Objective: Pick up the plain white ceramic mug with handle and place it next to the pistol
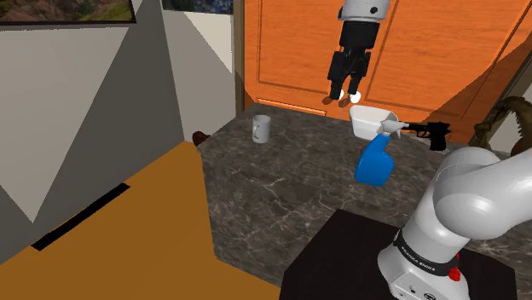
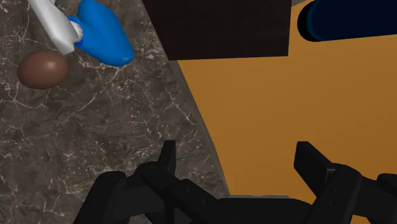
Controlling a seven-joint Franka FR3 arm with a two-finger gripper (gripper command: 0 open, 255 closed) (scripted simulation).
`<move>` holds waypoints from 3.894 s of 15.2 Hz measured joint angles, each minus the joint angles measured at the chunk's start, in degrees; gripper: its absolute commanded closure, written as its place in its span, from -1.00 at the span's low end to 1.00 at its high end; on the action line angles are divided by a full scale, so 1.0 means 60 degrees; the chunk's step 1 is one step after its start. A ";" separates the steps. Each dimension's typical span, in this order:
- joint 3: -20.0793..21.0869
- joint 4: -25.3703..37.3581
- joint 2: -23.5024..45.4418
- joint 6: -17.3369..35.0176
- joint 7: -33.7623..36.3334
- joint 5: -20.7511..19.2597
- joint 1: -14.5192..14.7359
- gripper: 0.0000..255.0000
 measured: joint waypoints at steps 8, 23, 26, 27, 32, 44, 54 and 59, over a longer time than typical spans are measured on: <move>-0.0216 0.0370 0.1835 0.1393 -0.0014 -0.0113 -0.0179 -1.00; -0.0741 0.3084 0.7064 0.3759 -0.0044 0.0044 -0.0557 -1.00; -0.0826 0.4062 0.8128 0.3804 -0.0045 0.0143 -0.0651 -1.00; -0.0854 0.4393 0.8533 0.3871 -0.0063 0.0187 -0.0692 -1.00; -0.0966 0.6170 1.0372 0.3864 -0.0090 0.0402 -0.0936 -1.00; -0.0965 0.7055 1.1948 0.4506 -0.0087 0.0599 -0.1093 -1.00; -0.0965 0.7016 1.1951 0.4557 -0.0092 0.0602 -0.1094 1.00; -0.0965 0.7016 1.1953 0.4557 -0.0093 0.0602 -0.1095 1.00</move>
